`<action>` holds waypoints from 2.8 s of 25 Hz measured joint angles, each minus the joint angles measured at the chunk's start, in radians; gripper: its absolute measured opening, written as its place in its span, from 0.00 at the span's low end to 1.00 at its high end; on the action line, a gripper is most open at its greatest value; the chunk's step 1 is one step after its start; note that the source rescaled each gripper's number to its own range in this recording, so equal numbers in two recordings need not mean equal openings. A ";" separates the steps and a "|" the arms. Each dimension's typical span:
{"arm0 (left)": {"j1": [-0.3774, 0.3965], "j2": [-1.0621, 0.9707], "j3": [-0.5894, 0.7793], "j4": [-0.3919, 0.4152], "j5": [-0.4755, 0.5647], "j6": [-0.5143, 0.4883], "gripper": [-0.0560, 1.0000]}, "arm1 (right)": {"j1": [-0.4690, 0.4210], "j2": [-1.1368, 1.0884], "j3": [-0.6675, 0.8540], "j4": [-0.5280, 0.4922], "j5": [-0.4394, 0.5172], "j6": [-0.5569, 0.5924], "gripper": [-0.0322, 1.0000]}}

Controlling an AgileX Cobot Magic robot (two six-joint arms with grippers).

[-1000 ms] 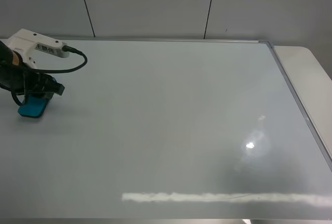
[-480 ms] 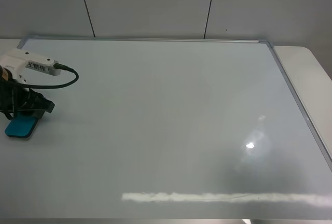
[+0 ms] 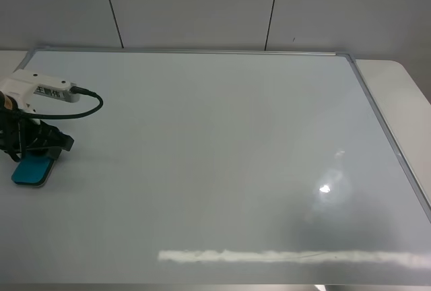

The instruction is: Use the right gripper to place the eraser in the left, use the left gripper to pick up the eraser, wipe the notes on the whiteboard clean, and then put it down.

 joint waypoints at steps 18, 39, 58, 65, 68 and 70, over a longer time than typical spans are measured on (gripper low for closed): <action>0.000 0.000 -0.048 -0.020 0.137 -0.012 0.99 | 0.000 0.000 0.000 0.000 0.000 0.000 1.00; 0.000 -0.687 -0.341 0.029 0.433 -0.016 1.00 | 0.000 0.000 0.000 0.000 0.000 0.000 1.00; 0.000 -1.578 0.029 -0.113 0.736 -0.027 1.00 | 0.000 0.000 0.000 0.000 0.000 0.000 1.00; 0.048 -1.584 0.113 -0.104 0.712 -0.027 1.00 | 0.000 0.000 0.000 0.000 0.000 0.000 1.00; 0.058 -1.584 0.113 -0.104 0.709 -0.027 1.00 | 0.000 0.000 0.000 0.000 0.000 0.000 1.00; 0.060 -1.584 0.113 -0.118 0.708 -0.018 1.00 | 0.000 0.000 0.000 0.000 0.000 0.000 1.00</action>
